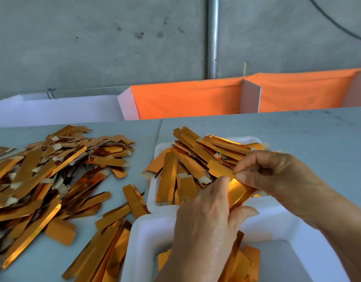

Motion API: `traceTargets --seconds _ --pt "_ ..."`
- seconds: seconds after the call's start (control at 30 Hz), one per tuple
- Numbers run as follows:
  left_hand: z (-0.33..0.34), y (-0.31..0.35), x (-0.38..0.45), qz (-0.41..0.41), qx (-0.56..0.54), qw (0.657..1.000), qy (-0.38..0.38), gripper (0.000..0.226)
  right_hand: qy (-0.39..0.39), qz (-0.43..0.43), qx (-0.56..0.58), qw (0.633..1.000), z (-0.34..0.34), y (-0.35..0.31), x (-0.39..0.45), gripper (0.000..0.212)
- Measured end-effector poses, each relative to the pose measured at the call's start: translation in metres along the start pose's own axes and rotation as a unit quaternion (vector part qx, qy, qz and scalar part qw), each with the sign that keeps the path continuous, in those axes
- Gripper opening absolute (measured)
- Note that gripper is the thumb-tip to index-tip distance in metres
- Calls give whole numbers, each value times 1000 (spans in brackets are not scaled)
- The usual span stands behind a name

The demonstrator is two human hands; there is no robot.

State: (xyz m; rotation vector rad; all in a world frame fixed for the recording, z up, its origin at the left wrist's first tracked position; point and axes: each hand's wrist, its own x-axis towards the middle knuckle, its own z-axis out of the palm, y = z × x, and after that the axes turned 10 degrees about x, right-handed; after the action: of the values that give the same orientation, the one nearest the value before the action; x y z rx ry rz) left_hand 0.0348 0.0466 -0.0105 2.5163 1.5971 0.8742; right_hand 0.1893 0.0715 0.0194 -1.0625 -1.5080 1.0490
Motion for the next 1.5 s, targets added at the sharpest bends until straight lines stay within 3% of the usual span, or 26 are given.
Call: traceTargets --seconds 0.1,0.27,0.5,0.67,0.77,0.93,1.2,1.3,1.4,1.5 --pt "0 0 0 -10 -54 998 25 44 9 11 62 998 -4 -2 -1 6" --pt "-4 -4 3 -67 -175 981 45 34 -15 47 178 983 -19 -4 -3 19" --pt "-7 -5 3 -97 -302 949 -1 31 -66 46 138 987 -29 -5 -5 20" --pt "-13 -7 3 -77 -356 931 -15 40 -142 48 144 978 -35 -9 -6 54" --pt "-14 -9 3 -77 -354 932 -25 47 -150 36 100 983 -34 -11 -8 45" --pt "-9 -11 2 -87 -326 941 -35 36 -110 19 53 992 -25 -11 -8 9" --pt "-8 -11 0 -89 -266 959 -34 33 -113 41 4 993 -16 -11 -8 6" --pt "-8 -12 0 -89 -259 961 -38 34 -125 60 70 988 -17 -10 -7 7" --pt "-10 -14 1 -98 -267 958 -44 33 -160 90 197 963 -25 -8 -7 23" --pt "-13 -14 2 -96 -276 955 -45 31 -151 107 271 945 -26 -3 -6 25"
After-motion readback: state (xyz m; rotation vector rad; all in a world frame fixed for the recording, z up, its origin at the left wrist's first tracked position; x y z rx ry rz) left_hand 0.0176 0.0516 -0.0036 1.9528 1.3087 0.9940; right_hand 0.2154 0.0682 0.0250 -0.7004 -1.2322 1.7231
